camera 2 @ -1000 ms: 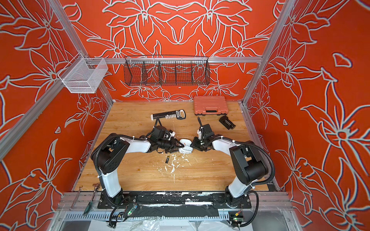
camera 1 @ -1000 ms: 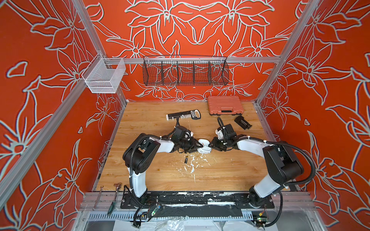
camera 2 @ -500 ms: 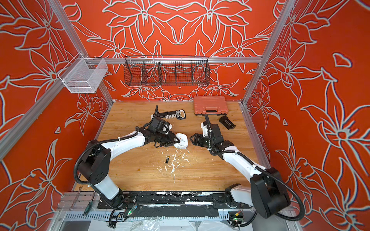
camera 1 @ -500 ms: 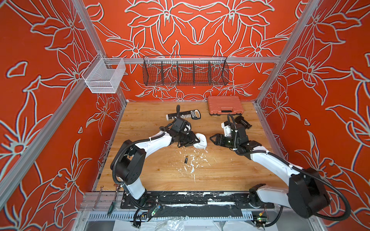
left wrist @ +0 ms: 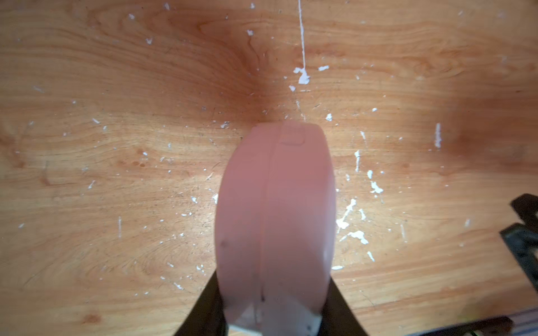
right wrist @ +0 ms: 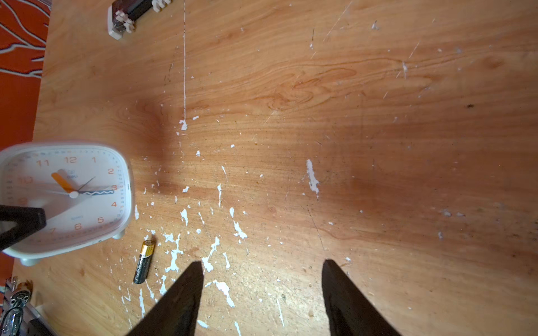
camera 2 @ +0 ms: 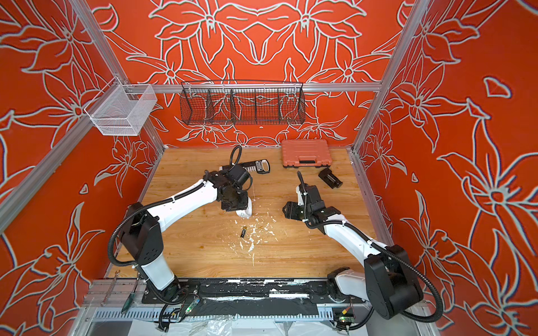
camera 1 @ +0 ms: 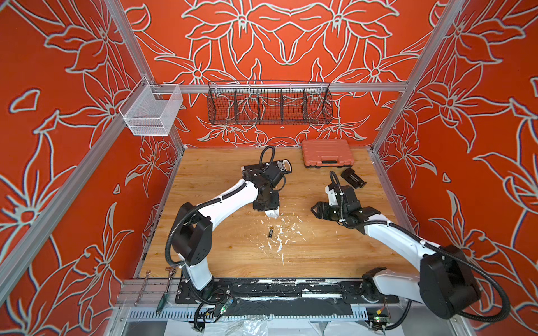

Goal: Insert the battery into the alarm
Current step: Adjust the alarm at the center of the board.

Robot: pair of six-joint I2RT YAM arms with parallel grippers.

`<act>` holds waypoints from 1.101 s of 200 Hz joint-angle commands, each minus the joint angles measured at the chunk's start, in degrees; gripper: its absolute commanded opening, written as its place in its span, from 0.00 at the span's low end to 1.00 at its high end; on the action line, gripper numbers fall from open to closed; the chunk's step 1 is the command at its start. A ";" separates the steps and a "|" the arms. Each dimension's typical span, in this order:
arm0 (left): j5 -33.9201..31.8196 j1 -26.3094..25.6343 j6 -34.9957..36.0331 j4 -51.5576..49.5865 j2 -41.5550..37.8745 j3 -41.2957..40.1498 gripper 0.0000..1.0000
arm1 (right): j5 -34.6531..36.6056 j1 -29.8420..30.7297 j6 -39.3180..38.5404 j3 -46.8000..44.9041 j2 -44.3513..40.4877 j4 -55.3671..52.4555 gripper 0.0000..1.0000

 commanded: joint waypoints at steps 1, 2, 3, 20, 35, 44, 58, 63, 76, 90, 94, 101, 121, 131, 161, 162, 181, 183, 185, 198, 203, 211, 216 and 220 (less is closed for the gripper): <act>-8.96 -1.26 -0.48 -8.52 2.63 2.41 0.32 | -0.13 0.34 -1.01 0.47 0.87 -1.66 0.67; -9.07 -1.26 -0.49 -8.57 2.69 2.49 0.32 | -0.13 0.35 -1.03 0.54 0.89 -1.73 0.67; -9.21 -1.26 -0.54 -8.64 2.80 2.53 0.32 | -0.13 0.36 -1.05 0.53 0.99 -1.80 0.67; -11.42 -1.35 -1.00 -10.98 4.65 4.30 0.32 | -0.35 0.37 -1.49 0.88 1.72 -2.68 0.67; -12.79 -1.35 -0.99 -12.99 6.53 6.30 0.33 | -0.55 0.34 -1.50 0.82 2.27 -2.96 0.67; -13.81 -1.43 -1.11 -14.61 7.68 7.71 0.33 | -0.89 0.39 -1.50 0.57 2.46 -2.79 0.67; -15.50 -1.52 -1.30 -17.23 9.72 10.30 0.33 | -1.13 0.37 -1.33 0.11 2.34 -2.74 0.67; -16.26 -1.61 -1.36 -18.24 10.50 11.23 0.34 | -1.26 0.37 -1.32 -0.06 2.33 -2.63 0.67; -18.16 -1.85 -1.81 -20.80 12.57 13.43 0.34 | -1.27 0.41 -1.49 -0.41 2.37 -2.75 0.67; -19.09 -1.96 -2.33 -22.91 14.75 15.39 0.35 | -1.43 0.37 -1.58 -0.70 2.58 -2.69 0.67; -19.31 -2.01 -2.62 -23.59 15.37 15.98 0.35 | -1.45 0.32 -1.59 -0.70 2.66 -2.72 0.67; -19.39 -2.18 -2.85 -24.36 16.49 16.89 0.35 | -1.49 0.37 -1.54 -0.71 2.93 -2.76 0.67; -19.64 -2.96 -3.55 -26.07 19.17 19.62 0.36 | -1.62 0.37 -1.34 -0.77 3.72 -2.66 0.67; -19.72 -3.32 -4.03 -26.83 20.53 21.04 0.38 | -1.75 0.37 -1.24 -0.71 4.06 -2.56 0.67; -19.60 -3.98 -5.76 -29.33 24.28 24.95 0.43 | -2.11 0.38 -0.56 -1.00 4.34 -2.16 0.67; -19.53 -4.03 -5.81 -29.35 24.37 25.10 0.43 | -2.13 0.37 -0.59 -1.03 4.30 -2.11 0.67; -18.36 -4.46 -5.86 -29.30 25.72 26.64 0.46 | -2.11 0.45 -0.12 -1.50 4.32 -1.80 0.67; -18.26 -4.50 -5.86 -29.28 25.80 26.78 0.46 | -2.10 0.45 -0.10 -1.56 4.30 -1.79 0.67; -18.13 -4.55 -5.86 -29.28 25.91 26.95 0.47 | -2.14 0.45 -0.10 -1.60 4.27 -1.74 0.67; -17.72 -4.77 -5.78 -29.32 26.46 27.84 0.53 | -2.14 0.45 0.08 -1.85 4.35 -1.70 0.67; -17.61 -4.86 -5.70 -29.32 26.65 28.11 0.54 | -2.15 0.45 0.15 -1.90 4.42 -1.69 0.67; -17.50 -5.02 -5.77 -29.44 26.89 28.38 0.57 | -2.19 0.45 0.14 -2.03 4.34 -1.57 0.67; -17.38 -5.04 -5.77 -29.32 26.90 28.45 0.59 | -2.22 0.46 0.17 -2.12 4.34 -1.53 0.67; -17.13 -5.04 -5.69 -29.28 26.92 28.48 0.60 | -2.23 0.51 0.17 -2.20 4.23 -1.41 0.67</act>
